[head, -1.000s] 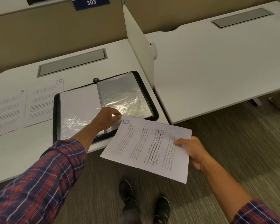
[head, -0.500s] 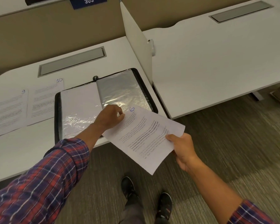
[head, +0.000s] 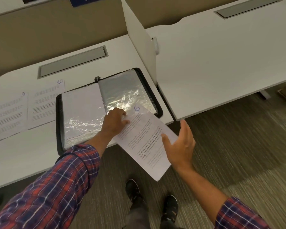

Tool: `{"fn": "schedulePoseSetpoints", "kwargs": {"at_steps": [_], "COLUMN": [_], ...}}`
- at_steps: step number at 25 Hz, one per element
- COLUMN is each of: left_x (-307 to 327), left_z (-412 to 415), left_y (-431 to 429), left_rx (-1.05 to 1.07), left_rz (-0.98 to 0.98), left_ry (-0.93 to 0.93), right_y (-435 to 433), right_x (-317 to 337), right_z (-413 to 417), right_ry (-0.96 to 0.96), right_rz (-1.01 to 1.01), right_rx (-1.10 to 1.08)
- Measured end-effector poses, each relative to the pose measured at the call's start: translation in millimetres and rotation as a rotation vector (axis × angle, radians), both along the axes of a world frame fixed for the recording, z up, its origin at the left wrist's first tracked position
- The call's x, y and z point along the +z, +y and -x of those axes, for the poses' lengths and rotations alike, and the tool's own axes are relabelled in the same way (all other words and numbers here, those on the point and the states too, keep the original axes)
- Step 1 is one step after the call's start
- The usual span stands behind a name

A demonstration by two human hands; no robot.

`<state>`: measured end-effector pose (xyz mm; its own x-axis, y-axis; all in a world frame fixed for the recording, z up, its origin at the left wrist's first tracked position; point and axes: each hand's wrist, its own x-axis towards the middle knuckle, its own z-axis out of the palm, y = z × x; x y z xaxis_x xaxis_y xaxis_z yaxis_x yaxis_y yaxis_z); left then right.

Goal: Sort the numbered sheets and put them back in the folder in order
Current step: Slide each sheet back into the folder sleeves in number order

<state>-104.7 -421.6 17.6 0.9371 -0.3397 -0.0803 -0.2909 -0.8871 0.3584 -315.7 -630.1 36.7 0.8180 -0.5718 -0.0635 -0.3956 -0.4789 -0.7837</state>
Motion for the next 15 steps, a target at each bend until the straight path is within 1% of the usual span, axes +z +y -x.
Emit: {"fn": "schedulePoseSetpoints", "kwargs": {"at_steps": [2,3,5,7,11,13,15], "left_x": [-2,-2,-4,-5,-12,-17,-19], "left_z": [-2,-2,-5,-6,-8,-10,-13], "left_y": [3,5,7,8,11,13,14], "left_rx": [0.000,0.002,-0.002,-0.012,-0.012,-0.019,-0.021], "left_rz": [0.006,0.008,0.008,0.005,-0.002,-0.010,-0.010], "left_ry": [-0.008,-0.009,-0.015,-0.027,-0.057,-0.075,-0.084], "right_y": [11,17,30,40,51,52,52], "right_x": [2,3,1,-5,-25,-34,-42], "right_z": [-8,-15,-31,-49,-81,-95,-105], "right_ry": [-0.149,-0.213,-0.278,-0.268,-0.151,-0.093,-0.037], "right_rz": [0.285,0.366,0.452,0.529,0.677,0.704,0.691], "right_rx": [0.183,0.281,0.464,0.614,0.806,0.868,0.906]}}
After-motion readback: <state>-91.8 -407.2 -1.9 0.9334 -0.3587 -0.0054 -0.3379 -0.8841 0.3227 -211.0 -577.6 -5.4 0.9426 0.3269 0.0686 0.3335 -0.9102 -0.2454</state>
